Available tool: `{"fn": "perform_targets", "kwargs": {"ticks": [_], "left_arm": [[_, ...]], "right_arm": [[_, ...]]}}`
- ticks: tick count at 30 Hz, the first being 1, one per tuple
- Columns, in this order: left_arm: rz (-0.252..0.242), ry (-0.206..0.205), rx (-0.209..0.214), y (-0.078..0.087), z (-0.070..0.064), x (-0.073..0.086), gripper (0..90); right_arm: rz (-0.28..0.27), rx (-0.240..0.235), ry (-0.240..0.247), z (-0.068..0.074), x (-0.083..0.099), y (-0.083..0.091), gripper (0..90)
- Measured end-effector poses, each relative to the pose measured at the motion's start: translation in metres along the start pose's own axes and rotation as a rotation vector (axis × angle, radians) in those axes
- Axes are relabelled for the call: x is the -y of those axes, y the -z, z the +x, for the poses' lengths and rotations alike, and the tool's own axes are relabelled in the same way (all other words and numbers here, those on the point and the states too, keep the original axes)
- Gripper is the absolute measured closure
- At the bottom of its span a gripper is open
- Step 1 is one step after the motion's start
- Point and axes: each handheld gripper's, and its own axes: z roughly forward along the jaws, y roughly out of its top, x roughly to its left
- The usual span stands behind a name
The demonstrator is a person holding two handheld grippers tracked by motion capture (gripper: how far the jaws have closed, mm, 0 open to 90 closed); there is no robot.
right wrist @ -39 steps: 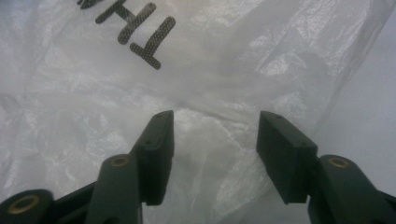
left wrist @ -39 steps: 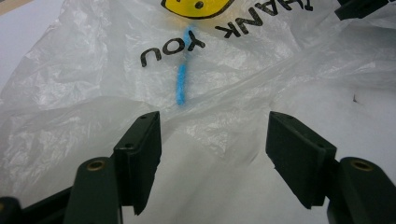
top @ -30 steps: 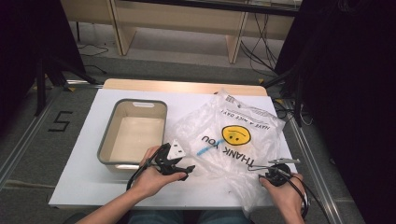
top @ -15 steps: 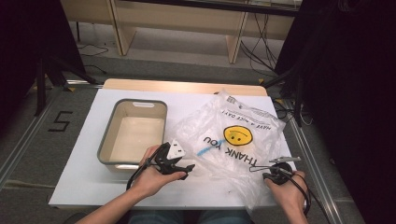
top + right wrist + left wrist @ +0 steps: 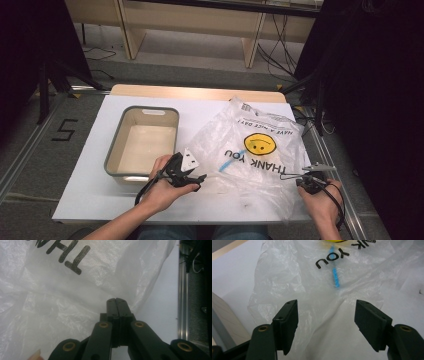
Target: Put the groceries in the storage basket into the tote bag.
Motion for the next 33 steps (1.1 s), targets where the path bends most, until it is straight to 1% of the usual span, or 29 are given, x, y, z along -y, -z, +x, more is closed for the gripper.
{"fn": "perform_targets", "kwargs": {"ticks": [2, 3, 4, 6, 7, 8, 9, 10, 12, 14, 17, 18, 19, 21, 22, 23, 24, 25, 26, 28, 29, 30, 31, 32, 33], "left_arm": [[0.021, -0.004, 0.009, -0.001, -0.003, 0.000, 35.2], [0.021, -0.004, 0.009, -0.001, -0.003, 0.000, 35.2], [0.050, -0.008, 0.011, -0.003, -0.006, 0.002, 35.3], [0.058, -0.015, 0.013, -0.004, -0.008, 0.002, 35.7], [0.085, -0.028, 0.019, -0.005, -0.011, 0.002, 35.6], [0.085, -0.028, 0.019, -0.005, -0.011, 0.002, 35.6], [0.107, -0.028, 0.031, -0.008, -0.014, 0.004, 36.0], [0.115, -0.033, 0.027, -0.009, -0.014, 0.005, 36.7], [0.140, -0.025, 0.016, -0.012, -0.014, 0.007, 39.4], [0.163, -0.029, -0.004, -0.015, -0.015, 0.009, 44.2], [0.172, -0.020, -0.022, -0.020, -0.016, 0.010, 51.0], [0.182, -0.028, -0.024, -0.021, -0.015, 0.011, 52.6], [0.186, -0.020, -0.023, -0.022, -0.016, 0.012, 53.9], [0.197, -0.018, -0.028, -0.025, -0.015, 0.013, 57.5], [0.207, -0.022, -0.028, -0.026, -0.014, 0.014, 59.5], [0.209, -0.013, -0.024, -0.027, -0.014, 0.015, 61.0], [0.209, -0.013, -0.024, -0.027, -0.014, 0.015, 63.0], [0.210, -0.008, -0.020, -0.028, -0.014, 0.015, 65.7], [0.215, -0.016, -0.018, -0.029, -0.013, 0.015, 66.7], [0.219, -0.012, -0.012, -0.030, -0.013, 0.016, 68.6], [0.220, -0.012, -0.009, -0.030, -0.013, 0.016, 69.3], [0.223, -0.014, -0.006, -0.030, -0.013, 0.016, 69.5], [0.223, -0.014, -0.006, -0.030, -0.013, 0.016, 70.0], [0.219, -0.007, -0.002, -0.030, -0.013, 0.016, 70.0], [0.219, -0.006, 0.001, -0.030, -0.013, 0.016, 71.4]], "right_arm": [[-0.009, 0.015, -0.003, -0.003, 0.000, 0.001, 90.0], [-0.017, 0.022, -0.006, -0.005, 0.000, 0.001, 90.0], [-0.024, 0.029, -0.010, -0.006, 0.000, 0.001, 90.0], [-0.033, 0.043, -0.012, -0.008, 0.000, 0.002, 90.0], [-0.033, 0.051, -0.016, -0.009, 0.000, 0.003, 90.0], [-0.033, 0.051, -0.016, -0.009, 0.000, 0.003, 90.0], [-0.032, 0.059, -0.017, -0.010, 0.001, 0.002, 90.0], [-0.032, 0.059, -0.019, -0.010, 0.001, 0.001, 90.0], [-0.032, 0.058, -0.022, -0.009, 0.001, 0.001, 90.0], [-0.035, 0.060, -0.022, -0.009, 0.000, 0.002, 90.0], [-0.047, 0.058, -0.017, -0.007, -0.001, 0.003, 90.0], [-0.051, 0.055, -0.017, -0.007, -0.001, 0.003, 90.0], [-0.053, 0.054, -0.020, -0.006, -0.001, 0.004, 90.0], [-0.064, 0.047, -0.034, -0.005, -0.002, 0.006, 84.6], [-0.077, 0.052, -0.043, -0.004, -0.002, 0.008, 80.3], [-0.092, 0.059, -0.063, -0.003, -0.003, 0.011, 75.9], [-0.092, 0.059, -0.063, -0.003, -0.003, 0.011, 75.9], [-0.130, 0.073, -0.102, 0.000, -0.005, 0.020, 65.0], [-0.145, 0.070, -0.117, 0.002, -0.006, 0.023, 62.0], [-0.170, 0.033, -0.153, 0.006, -0.008, 0.030, 53.4], [-0.178, -0.002, -0.170, 0.008, -0.008, 0.031, 49.3], [-0.170, -0.044, -0.188, 0.011, -0.008, 0.031, 46.6], [-0.170, -0.044, -0.188, 0.011, -0.008, 0.031, 46.6], [-0.149, -0.081, -0.188, 0.014, -0.007, 0.029, 44.2], [-0.088, -0.136, -0.163, 0.024, -0.004, 0.025, 41.4]]}}
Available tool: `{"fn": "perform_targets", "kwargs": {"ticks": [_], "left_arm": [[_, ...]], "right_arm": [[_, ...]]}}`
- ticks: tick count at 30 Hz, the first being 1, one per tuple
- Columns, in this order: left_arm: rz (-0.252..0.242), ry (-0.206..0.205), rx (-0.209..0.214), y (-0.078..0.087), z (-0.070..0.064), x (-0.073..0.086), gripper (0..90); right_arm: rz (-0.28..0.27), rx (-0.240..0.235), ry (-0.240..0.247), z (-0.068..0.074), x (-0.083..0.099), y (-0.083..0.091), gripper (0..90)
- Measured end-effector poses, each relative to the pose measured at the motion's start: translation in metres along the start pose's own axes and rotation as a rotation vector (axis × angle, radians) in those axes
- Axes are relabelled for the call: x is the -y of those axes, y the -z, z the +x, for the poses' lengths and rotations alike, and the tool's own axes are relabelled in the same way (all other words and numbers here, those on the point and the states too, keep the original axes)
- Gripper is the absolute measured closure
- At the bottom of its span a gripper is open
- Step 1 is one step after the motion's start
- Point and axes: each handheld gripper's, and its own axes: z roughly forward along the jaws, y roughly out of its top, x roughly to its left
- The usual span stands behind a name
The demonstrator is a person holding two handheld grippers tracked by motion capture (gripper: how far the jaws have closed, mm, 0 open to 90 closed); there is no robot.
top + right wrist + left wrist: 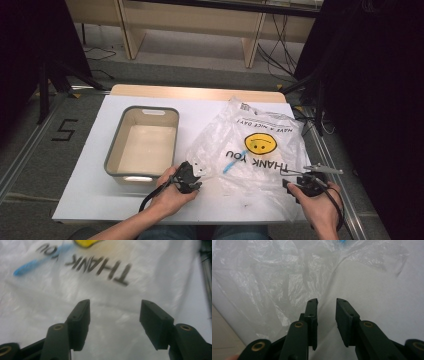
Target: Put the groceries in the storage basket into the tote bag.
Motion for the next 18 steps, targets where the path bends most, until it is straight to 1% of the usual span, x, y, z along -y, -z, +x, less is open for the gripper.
{"fn": "perform_targets", "kwargs": {"ticks": [1, 2, 4, 5, 6, 7, 10, 12, 13, 15, 17, 18], "left_arm": [[0.001, -0.002, 0.000, 0.000, 0.000, 0.000, 72.2], [0.002, -0.001, 0.002, 0.000, 0.001, 0.000, 73.3], [0.009, -0.001, 0.007, 0.000, 0.001, 0.000, 75.7], [0.009, -0.001, 0.007, 0.000, 0.001, 0.000, 76.8], [0.020, -0.003, 0.008, -0.001, 0.002, 0.001, 78.4], [0.020, -0.003, 0.008, -0.001, 0.002, 0.001, 80.1], [0.023, -0.004, 0.014, -0.002, 0.002, 0.000, 87.4], [0.018, -0.001, 0.008, -0.001, 0.002, -0.001, 89.3], [0.011, 0.009, 0.008, 0.000, 0.002, -0.001, 89.3], [0.000, 0.006, 0.008, 0.002, 0.001, -0.002, 89.5], [-0.002, 0.005, 0.016, 0.003, 0.001, -0.003, 89.4], [-0.012, 0.008, 0.026, 0.006, -0.001, -0.003, 89.4]], "right_arm": [[0.018, -0.009, 0.007, 0.003, 0.002, -0.002, 40.1], [0.050, -0.011, 0.027, 0.006, 0.003, -0.004, 38.7], [0.106, -0.015, 0.070, 0.011, 0.006, -0.006, 40.1], [0.131, -0.016, 0.090, 0.014, 0.007, -0.007, 42.6], [0.159, -0.014, 0.105, 0.016, 0.008, -0.008, 48.5], [0.183, -0.015, 0.127, 0.017, 0.009, -0.009, 55.5], [0.224, -0.011, 0.161, 0.017, 0.011, -0.011, 74.4], [0.243, -0.004, 0.179, 0.016, 0.012, -0.012, 82.2], [0.250, 0.001, 0.190, 0.015, 0.013, -0.012, 84.7], [0.256, 0.013, 0.204, 0.013, 0.013, -0.012, 89.0], [0.254, 0.027, 0.214, 0.010, 0.013, -0.012, 90.0], [0.254, 0.027, 0.214, 0.010, 0.013, -0.012, 90.0]]}}
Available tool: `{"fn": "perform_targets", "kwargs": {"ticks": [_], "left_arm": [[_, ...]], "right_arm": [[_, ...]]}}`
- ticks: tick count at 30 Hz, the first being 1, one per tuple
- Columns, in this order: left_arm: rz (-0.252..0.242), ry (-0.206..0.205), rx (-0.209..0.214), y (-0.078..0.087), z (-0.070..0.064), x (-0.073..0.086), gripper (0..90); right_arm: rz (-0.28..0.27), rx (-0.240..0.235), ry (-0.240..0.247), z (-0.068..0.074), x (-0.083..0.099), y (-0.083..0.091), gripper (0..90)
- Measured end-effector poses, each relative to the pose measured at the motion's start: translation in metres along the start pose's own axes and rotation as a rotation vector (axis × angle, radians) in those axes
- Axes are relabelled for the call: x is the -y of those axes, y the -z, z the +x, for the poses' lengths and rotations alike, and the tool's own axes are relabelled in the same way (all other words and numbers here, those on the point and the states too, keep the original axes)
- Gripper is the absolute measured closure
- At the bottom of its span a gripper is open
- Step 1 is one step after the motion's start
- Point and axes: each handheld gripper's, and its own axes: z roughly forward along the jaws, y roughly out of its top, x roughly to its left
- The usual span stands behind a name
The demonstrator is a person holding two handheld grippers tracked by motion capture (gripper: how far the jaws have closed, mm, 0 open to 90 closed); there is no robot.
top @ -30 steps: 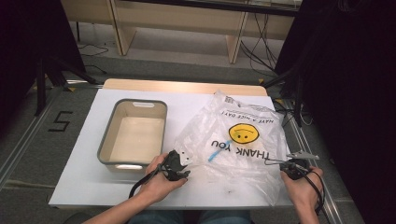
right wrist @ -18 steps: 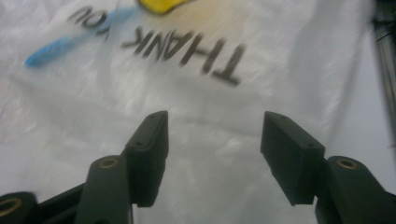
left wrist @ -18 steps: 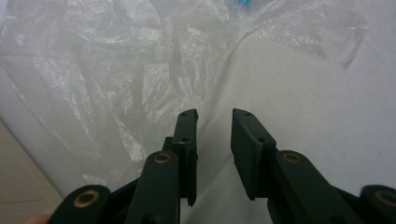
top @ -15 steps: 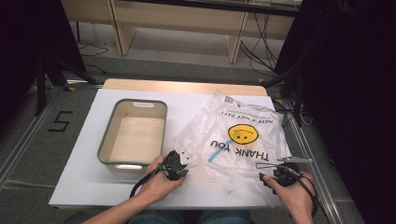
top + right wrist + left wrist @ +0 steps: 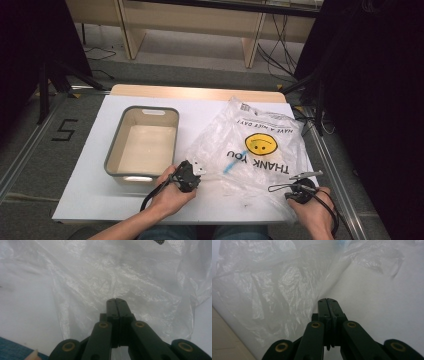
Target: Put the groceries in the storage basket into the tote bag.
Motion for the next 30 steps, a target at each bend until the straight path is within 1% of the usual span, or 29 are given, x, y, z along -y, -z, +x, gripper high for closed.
{"fn": "perform_targets", "kwargs": {"ticks": [1, 2, 3, 4, 6, 7, 9, 11, 14, 16, 17, 18, 19, 20, 21, 22, 24, 26, 27, 28, 29, 30], "left_arm": [[-0.018, -0.003, 0.022, 0.004, -0.004, -0.001, 89.3], [-0.034, -0.002, 0.037, 0.007, -0.006, -0.002, 89.0], [-0.034, -0.002, 0.037, 0.007, -0.006, -0.002, 85.6], [-0.065, -0.012, 0.050, 0.014, -0.011, -0.005, 82.3], [-0.103, -0.013, 0.059, 0.021, -0.014, -0.008, 76.2], [-0.120, -0.009, 0.058, 0.024, -0.015, -0.010, 73.0], [-0.161, -0.006, 0.038, 0.030, -0.016, -0.012, 66.4], [-0.195, 0.004, 0.000, 0.032, -0.016, -0.014, 59.1], [-0.179, -0.013, -0.065, 0.029, -0.012, -0.013, 49.9], [-0.127, -0.024, -0.081, 0.023, -0.009, -0.011, 45.1], [-0.127, -0.024, -0.081, 0.023, -0.009, -0.011, 42.7], [-0.076, -0.037, -0.074, 0.016, -0.008, -0.009, 43.3], [-0.076, -0.037, -0.074, 0.016, -0.008, -0.009, 43.8], [-0.053, -0.045, -0.078, 0.010, -0.008, -0.006, 44.1], [-0.053, -0.045, -0.078, 0.010, -0.008, -0.006, 45.1], [-0.043, -0.036, -0.063, 0.006, -0.008, -0.006, 45.7], [-0.036, -0.032, -0.058, 0.005, -0.007, -0.005, 47.2], [-0.032, -0.027, -0.049, 0.004, -0.006, -0.005, 48.0], [-0.032, -0.027, -0.049, 0.004, -0.006, -0.005, 48.5], [-0.027, -0.026, -0.046, 0.003, -0.005, -0.004, 49.3], [-0.027, -0.026, -0.046, 0.003, -0.005, -0.004, 50.2], [-0.022, -0.023, -0.040, 0.003, -0.004, -0.004, 50.7]], "right_arm": [[0.002, 0.037, 0.018, -0.003, 0.000, 0.000, 90.0], [0.003, 0.045, 0.024, -0.005, 0.000, 0.000, 90.0], [0.003, 0.045, 0.024, -0.005, 0.000, 0.000, 90.0], [-0.006, 0.076, 0.031, -0.008, -0.001, 0.000, 90.0], [-0.014, 0.096, 0.033, -0.012, -0.001, -0.001, 90.0], [-0.017, 0.109, 0.036, -0.014, -0.002, -0.001, 90.0], [-0.031, 0.137, 0.041, -0.019, -0.002, -0.003, 90.0], [-0.046, 0.155, 0.040, -0.023, -0.003, -0.005, 90.0], [-0.062, 0.167, 0.033, -0.027, -0.004, -0.007, 90.0], [-0.073, 0.158, 0.026, -0.027, -0.004, -0.006, 90.0], [-0.073, 0.158, 0.026, -0.027, -0.004, -0.006, 90.0], [-0.106, 0.135, 0.006, -0.026, -0.004, -0.004, 87.5], [-0.117, 0.126, -0.001, -0.025, -0.004, -0.002, 84.3], [-0.137, 0.109, -0.015, -0.023, -0.005, 0.002, 78.4], [-0.154, 0.083, -0.033, -0.022, -0.005, 0.005, 73.3], [-0.168, 0.054, -0.046, -0.021, -0.005, 0.008, 68.4], [-0.197, 0.007, -0.054, -0.018, -0.006, 0.012, 59.0], [-0.201, -0.041, -0.041, -0.014, -0.007, 0.012, 51.1], [-0.201, -0.041, -0.041, -0.014, -0.007, 0.012, 51.1], [-0.184, -0.087, -0.015, -0.009, -0.008, 0.009, 44.7], [-0.174, -0.093, -0.002, -0.008, -0.008, 0.007, 42.7], [-0.151, -0.097, 0.022, -0.006, -0.008, 0.004, 39.8]]}}
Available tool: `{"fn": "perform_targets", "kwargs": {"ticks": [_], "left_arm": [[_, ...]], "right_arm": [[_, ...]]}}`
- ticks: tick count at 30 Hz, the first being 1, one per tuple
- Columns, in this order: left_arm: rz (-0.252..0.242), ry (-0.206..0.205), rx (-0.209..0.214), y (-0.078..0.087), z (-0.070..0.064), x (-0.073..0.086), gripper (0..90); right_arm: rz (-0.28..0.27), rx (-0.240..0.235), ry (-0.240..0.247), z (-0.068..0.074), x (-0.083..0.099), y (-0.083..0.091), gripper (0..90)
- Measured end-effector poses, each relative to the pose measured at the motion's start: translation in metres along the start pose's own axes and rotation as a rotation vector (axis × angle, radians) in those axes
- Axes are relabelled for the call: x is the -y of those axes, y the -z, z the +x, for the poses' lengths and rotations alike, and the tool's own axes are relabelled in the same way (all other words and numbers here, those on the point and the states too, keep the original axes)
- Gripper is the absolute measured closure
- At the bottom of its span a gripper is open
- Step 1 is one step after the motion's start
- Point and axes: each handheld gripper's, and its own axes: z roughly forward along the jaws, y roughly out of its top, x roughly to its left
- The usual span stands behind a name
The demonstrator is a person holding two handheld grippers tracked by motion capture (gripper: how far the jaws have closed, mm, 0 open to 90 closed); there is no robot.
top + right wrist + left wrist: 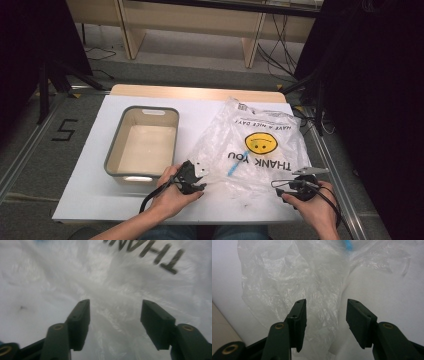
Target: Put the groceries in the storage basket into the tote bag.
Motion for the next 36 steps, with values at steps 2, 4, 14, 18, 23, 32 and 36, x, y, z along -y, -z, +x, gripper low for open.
{"fn": "perform_targets", "kwargs": {"ticks": [2, 4, 14, 18, 23, 32, 36], "left_arm": [[0.003, -0.002, 0.003, -0.001, 0.001, 0.000, 51.7], [0.004, -0.001, 0.005, -0.001, 0.001, 0.001, 51.9], [-0.013, -0.001, 0.013, 0.000, 0.000, -0.001, 52.0], [-0.024, -0.006, 0.012, 0.000, 0.000, -0.002, 49.4], [0.004, -0.016, 0.024, -0.005, -0.001, -0.001, 48.4], [0.100, 0.026, 0.107, -0.018, -0.001, -0.002, 77.2], [0.109, 0.038, 0.118, -0.018, -0.001, -0.003, 87.1]], "right_arm": [[0.050, -0.020, 0.040, 0.002, 0.002, -0.007, 37.7], [0.072, -0.028, 0.060, 0.002, 0.003, -0.010, 37.6], [0.139, -0.030, 0.165, 0.001, 0.006, -0.013, 86.2], [0.139, -0.021, 0.176, -0.001, 0.006, -0.011, 90.0], [0.130, -0.003, 0.201, -0.004, 0.005, -0.008, 90.0], [0.103, 0.034, 0.198, -0.007, 0.004, -0.007, 90.0], [0.086, 0.060, 0.196, -0.009, 0.003, -0.007, 90.0]]}}
